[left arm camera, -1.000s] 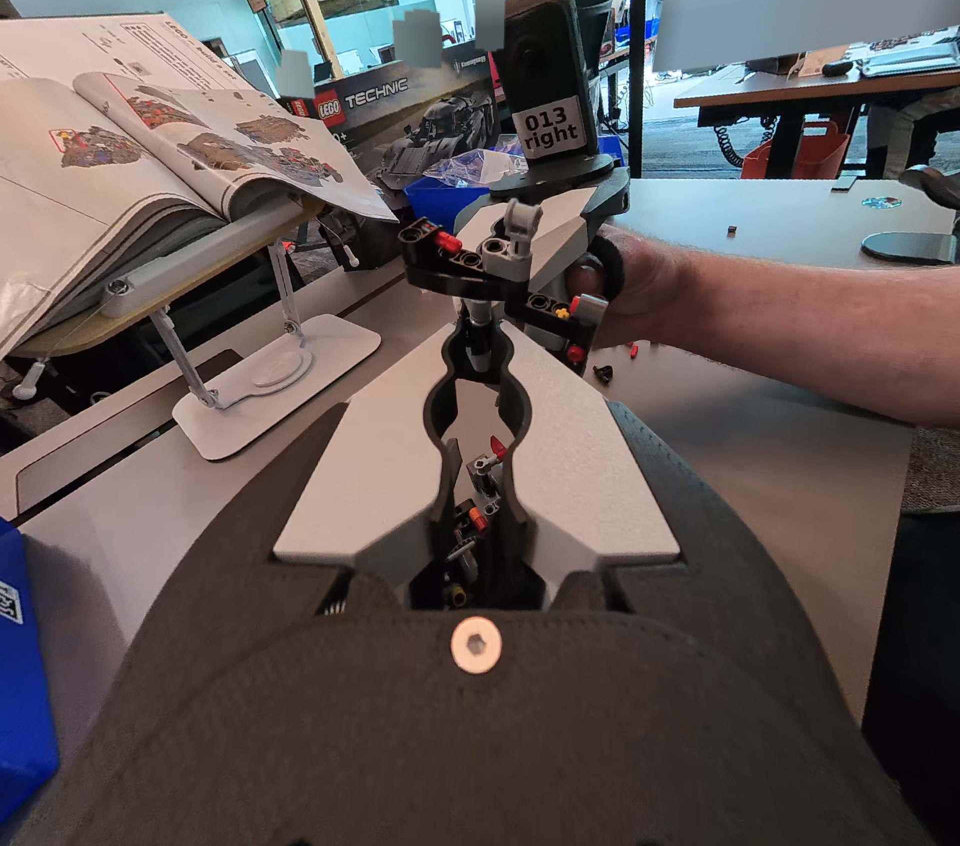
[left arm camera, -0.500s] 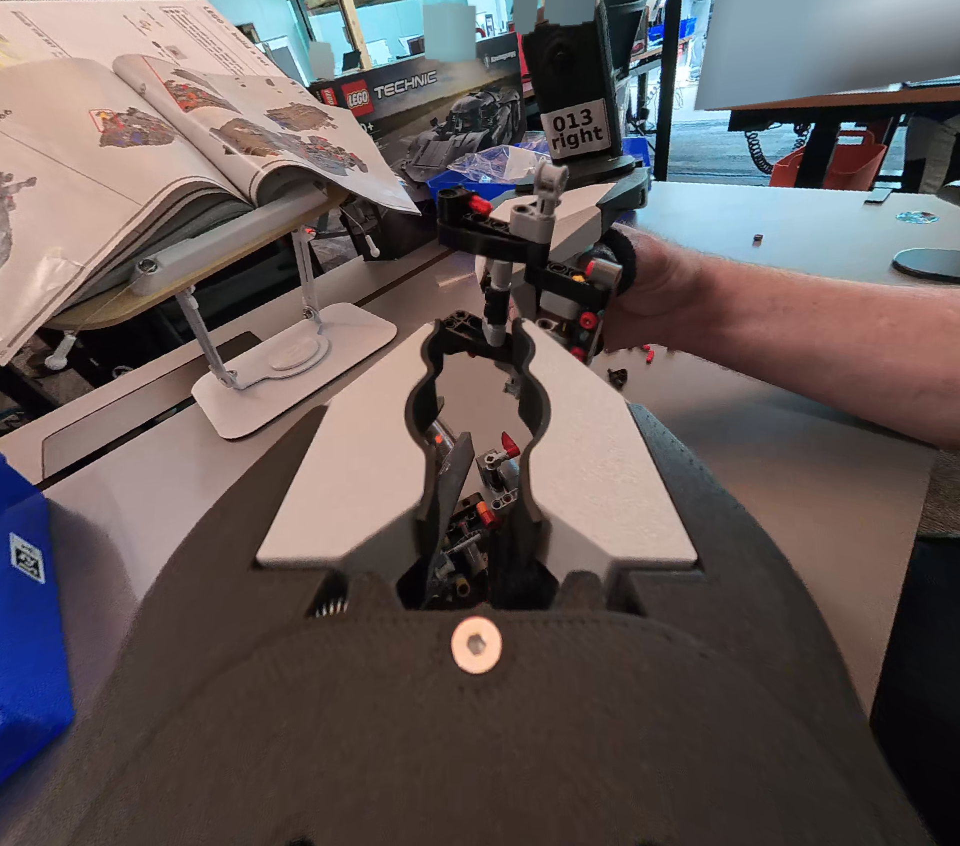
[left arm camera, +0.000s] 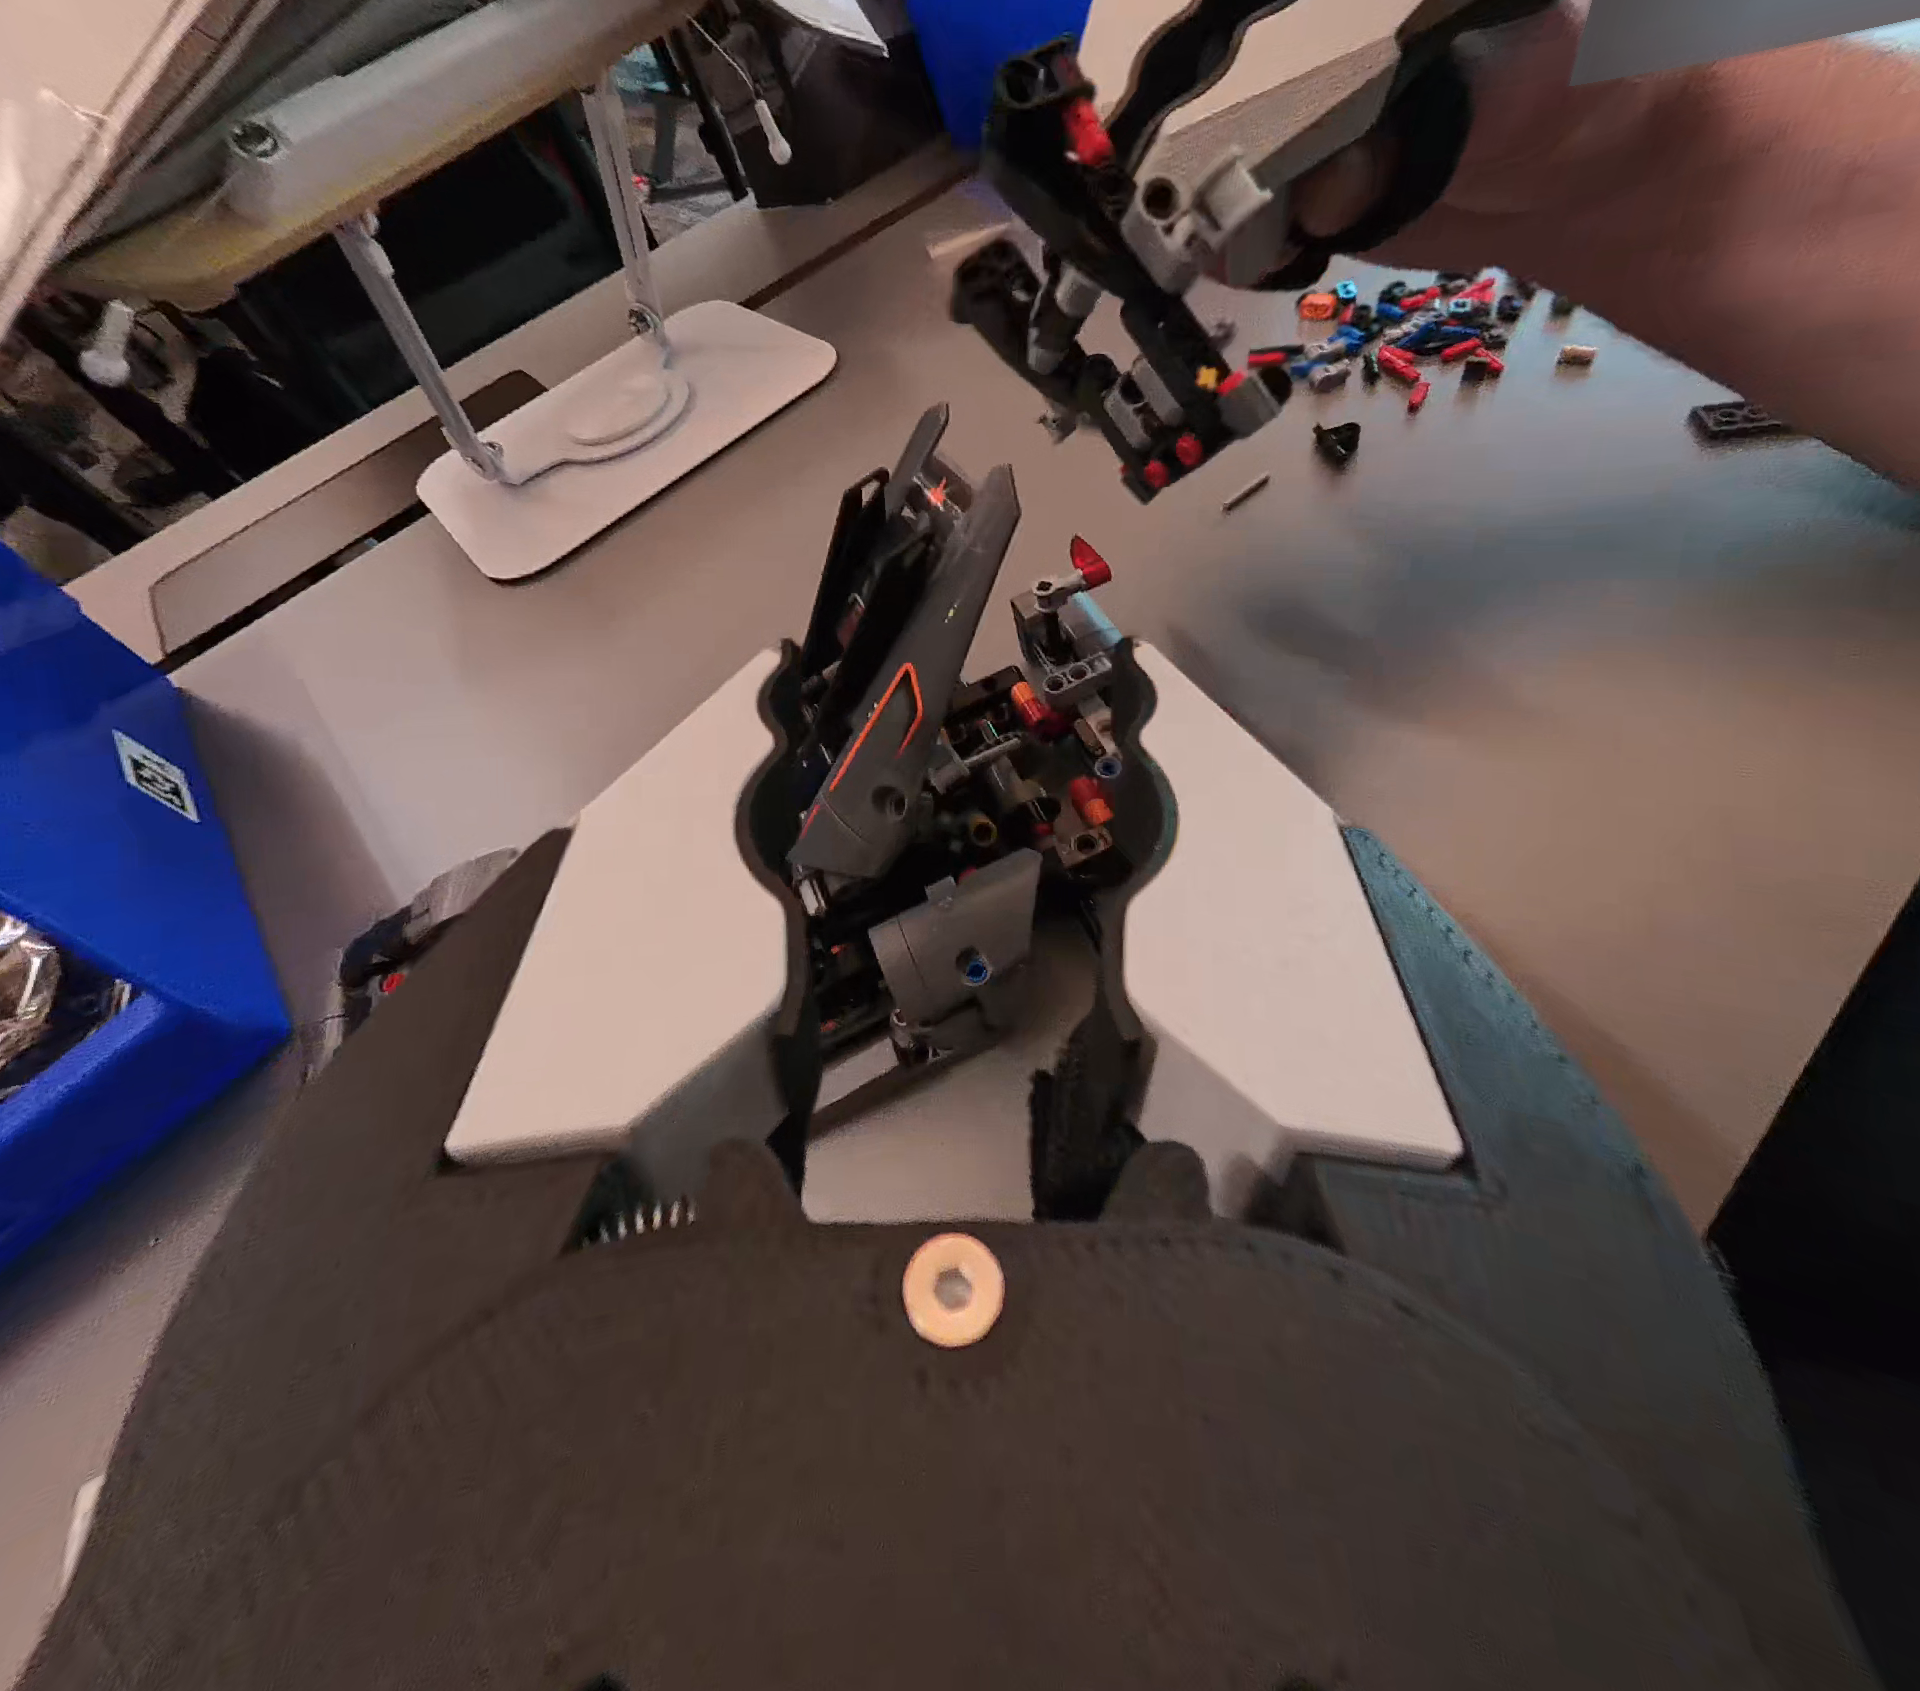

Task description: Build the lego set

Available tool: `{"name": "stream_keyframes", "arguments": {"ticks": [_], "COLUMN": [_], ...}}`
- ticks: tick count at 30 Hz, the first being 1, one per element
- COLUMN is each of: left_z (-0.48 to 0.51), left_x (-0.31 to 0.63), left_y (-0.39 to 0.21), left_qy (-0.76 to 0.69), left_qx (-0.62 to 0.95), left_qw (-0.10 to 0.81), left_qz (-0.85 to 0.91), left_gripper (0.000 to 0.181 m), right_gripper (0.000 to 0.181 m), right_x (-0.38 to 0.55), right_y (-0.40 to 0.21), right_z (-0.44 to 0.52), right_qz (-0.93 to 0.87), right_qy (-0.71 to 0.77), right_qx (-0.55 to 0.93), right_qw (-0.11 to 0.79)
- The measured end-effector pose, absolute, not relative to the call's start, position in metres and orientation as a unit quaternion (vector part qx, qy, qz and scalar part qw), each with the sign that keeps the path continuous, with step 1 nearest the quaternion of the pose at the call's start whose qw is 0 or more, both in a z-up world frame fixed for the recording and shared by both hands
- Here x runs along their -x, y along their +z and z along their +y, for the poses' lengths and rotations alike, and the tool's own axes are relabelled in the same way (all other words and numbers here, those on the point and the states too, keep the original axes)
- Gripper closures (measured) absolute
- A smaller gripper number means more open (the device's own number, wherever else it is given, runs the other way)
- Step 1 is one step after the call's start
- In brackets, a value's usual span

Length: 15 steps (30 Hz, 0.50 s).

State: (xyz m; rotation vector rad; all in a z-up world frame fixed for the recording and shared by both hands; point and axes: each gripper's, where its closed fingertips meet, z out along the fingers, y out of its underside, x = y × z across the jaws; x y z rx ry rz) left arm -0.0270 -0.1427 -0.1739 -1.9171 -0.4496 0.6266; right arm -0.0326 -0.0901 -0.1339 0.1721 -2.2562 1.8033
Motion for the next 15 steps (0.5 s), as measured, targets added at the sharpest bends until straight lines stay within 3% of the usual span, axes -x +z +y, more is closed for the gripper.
{"name": "stream_keyframes", "arguments": {"ticks": [15], "left_z": [-0.128], "left_x": [0.029], "left_y": [-0.179], "left_qy": [0.179], "left_qx": [0.806], "left_qw": [0.547], "left_qz": [-0.14], "left_gripper": [0.099], "right_gripper": [0.181], "right_x": [0.025], "right_y": [-0.187], "right_z": [-0.104], "right_qz": [-0.816], "right_qy": [0.483], "right_qx": [-0.129], "right_qw": [0.289]}}
